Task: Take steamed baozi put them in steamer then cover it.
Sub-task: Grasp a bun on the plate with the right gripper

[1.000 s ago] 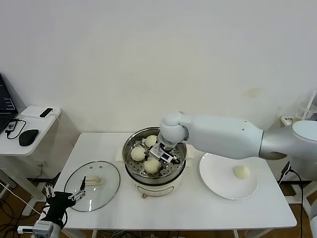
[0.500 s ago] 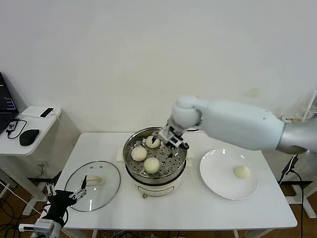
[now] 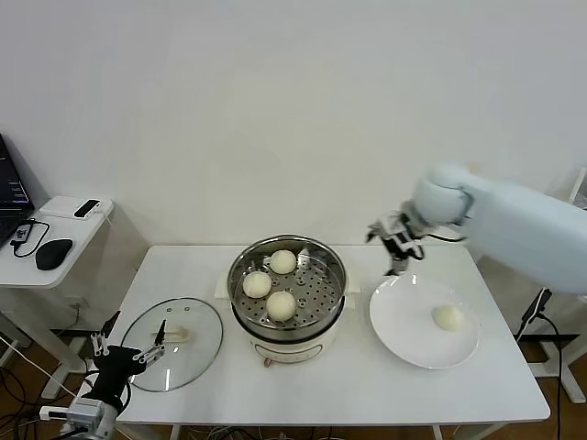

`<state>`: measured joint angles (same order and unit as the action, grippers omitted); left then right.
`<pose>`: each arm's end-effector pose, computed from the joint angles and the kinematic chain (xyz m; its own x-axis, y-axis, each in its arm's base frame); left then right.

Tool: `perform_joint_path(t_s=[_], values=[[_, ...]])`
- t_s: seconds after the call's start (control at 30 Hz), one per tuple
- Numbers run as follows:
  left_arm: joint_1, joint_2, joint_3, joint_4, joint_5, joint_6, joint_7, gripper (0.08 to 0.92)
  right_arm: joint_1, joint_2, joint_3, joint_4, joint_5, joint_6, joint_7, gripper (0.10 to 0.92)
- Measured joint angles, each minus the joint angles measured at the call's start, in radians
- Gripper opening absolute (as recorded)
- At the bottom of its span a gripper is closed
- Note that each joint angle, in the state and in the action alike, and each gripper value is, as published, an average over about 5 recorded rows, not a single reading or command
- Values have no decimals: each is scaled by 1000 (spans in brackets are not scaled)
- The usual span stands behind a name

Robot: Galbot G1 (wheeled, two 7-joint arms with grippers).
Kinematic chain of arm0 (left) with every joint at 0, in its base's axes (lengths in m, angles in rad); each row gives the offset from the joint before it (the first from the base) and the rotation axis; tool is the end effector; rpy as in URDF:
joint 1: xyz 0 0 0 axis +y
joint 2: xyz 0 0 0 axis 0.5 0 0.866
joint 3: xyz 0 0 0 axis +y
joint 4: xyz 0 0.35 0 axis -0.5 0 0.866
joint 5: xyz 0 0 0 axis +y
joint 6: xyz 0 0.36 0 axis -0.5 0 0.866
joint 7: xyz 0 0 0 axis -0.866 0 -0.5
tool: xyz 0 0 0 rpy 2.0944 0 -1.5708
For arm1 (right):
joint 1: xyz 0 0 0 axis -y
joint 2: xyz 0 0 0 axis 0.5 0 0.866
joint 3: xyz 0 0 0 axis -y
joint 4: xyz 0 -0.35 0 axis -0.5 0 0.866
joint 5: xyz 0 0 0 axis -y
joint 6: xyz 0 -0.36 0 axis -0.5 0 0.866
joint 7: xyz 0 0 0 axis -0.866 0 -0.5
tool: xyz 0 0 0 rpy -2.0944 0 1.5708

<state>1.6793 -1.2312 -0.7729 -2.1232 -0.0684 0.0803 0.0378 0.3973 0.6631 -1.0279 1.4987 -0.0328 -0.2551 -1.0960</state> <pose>0.1647 0.1250 -0.2777 -0.9927 -0.0151 0.1199 0.0266 0.9406 0.3386 0.5111 -0.0753 -0.0579 -0.3471 -0.1370 0.9278 -0.8780 -0.3001 -0.3728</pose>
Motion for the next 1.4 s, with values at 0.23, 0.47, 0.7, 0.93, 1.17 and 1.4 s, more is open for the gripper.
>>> perform_joint_path(t_s=[0.23, 0.47, 0.7, 0.93, 1.17, 1.4], values=[[1, 7, 2, 4, 2, -2, 0, 823, -176, -114, 143, -25, -93, -5, -2, 823], [8, 8, -1, 5, 2, -2, 0, 823, -363, -159, 301, -64, -166, -9, -3, 823], [17, 9, -12, 7, 2, -3, 0, 823, -509, -155, 429, -123, -227, 1, -9, 823], [23, 7, -19, 3, 4, -3, 1, 823, -590, -124, 499, -191, -272, 16, -14, 823], [24, 7, -27, 3, 4, -2, 3, 823, -624, -78, 540, -253, -302, 32, -2, 823], [30, 9, -36, 3, 3, -2, 3, 823, -641, -24, 557, -303, -332, 37, 0, 823]])
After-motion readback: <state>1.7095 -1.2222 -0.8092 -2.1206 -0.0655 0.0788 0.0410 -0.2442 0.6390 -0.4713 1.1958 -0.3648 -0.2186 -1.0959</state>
